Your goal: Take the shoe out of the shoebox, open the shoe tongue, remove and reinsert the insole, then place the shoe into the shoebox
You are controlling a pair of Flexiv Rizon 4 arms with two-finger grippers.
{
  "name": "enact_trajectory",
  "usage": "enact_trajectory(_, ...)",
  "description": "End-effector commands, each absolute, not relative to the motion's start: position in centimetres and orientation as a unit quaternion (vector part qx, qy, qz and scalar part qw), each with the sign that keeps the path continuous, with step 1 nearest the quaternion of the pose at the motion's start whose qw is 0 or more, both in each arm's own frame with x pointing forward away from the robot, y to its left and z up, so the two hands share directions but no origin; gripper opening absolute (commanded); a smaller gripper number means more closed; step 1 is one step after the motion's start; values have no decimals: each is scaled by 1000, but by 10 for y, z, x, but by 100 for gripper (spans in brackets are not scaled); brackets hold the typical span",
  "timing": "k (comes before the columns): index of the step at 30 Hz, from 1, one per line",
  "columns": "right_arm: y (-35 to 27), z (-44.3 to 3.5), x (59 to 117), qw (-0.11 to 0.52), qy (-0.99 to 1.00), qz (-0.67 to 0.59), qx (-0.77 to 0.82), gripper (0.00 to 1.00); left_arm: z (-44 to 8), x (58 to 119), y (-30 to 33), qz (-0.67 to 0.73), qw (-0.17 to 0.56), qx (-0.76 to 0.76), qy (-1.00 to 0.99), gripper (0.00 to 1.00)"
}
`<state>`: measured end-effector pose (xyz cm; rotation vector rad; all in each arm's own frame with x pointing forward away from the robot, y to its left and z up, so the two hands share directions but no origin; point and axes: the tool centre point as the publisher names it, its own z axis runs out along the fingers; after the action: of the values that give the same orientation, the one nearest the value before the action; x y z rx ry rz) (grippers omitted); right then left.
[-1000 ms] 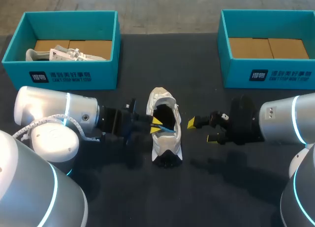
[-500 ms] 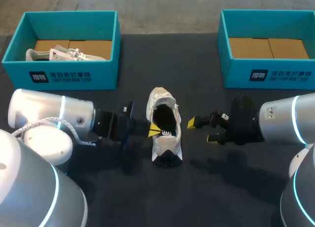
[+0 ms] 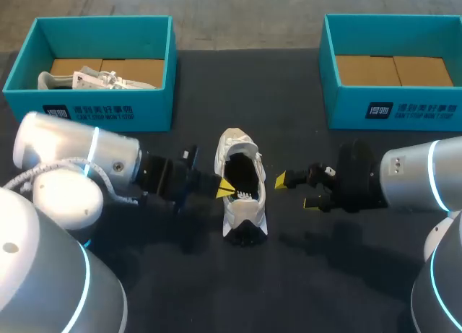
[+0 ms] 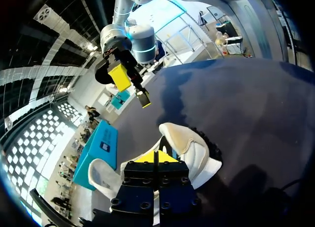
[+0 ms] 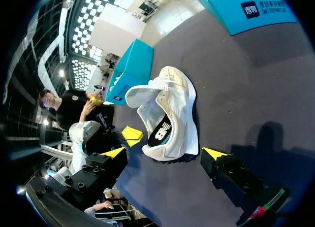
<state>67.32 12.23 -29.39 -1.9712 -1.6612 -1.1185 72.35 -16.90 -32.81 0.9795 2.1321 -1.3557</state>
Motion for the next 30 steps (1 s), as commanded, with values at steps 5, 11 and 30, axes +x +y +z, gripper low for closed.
enact_trajectory(5, 122, -293, 672, 166, -583, -393, -692, 100, -302, 734, -157, -433, 136, 473, 755, 0)
enact_trajectory(11, 122, -293, 672, 166, -583, -393, -692, 100, -295, 733, -158, -415, 113, 517, 740, 0)
enact_trajectory(30, 95, -275, 676, 139, -584, -393, -696, 100, -288, 736, -171, -375, 20, 630, 680, 0)
